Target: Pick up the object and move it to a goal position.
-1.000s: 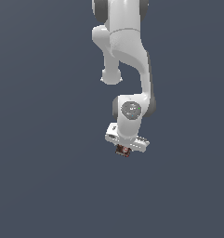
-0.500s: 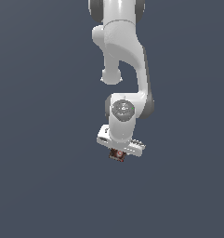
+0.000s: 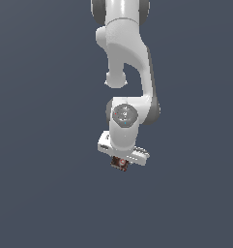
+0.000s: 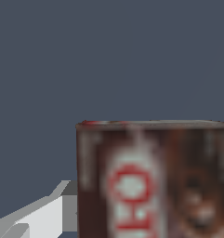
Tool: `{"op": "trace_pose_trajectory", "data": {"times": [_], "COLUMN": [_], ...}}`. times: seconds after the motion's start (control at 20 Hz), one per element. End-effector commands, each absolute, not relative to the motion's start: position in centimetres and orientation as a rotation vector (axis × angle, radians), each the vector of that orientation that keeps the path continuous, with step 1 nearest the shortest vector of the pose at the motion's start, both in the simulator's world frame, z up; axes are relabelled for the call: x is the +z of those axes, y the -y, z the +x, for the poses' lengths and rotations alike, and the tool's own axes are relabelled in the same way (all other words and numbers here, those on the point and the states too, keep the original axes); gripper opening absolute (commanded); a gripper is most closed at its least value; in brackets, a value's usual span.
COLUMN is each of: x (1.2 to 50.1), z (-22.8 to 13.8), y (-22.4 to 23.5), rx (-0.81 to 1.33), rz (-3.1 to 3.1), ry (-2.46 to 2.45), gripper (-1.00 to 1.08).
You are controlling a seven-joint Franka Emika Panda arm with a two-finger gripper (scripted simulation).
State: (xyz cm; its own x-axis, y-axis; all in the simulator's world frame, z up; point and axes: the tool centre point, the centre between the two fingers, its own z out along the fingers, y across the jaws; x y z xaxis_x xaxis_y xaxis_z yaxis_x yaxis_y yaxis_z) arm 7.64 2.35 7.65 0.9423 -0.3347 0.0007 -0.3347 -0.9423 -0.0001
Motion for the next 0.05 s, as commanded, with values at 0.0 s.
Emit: {"op": "trace_pose_trajectory", "data": {"times": [0.0], "x": [7.57], "z": [7.62], "y": [-2.44], "rx": [0.0], "rz": [3.096], "ry": [0.532], "gripper": [-1.0]}}
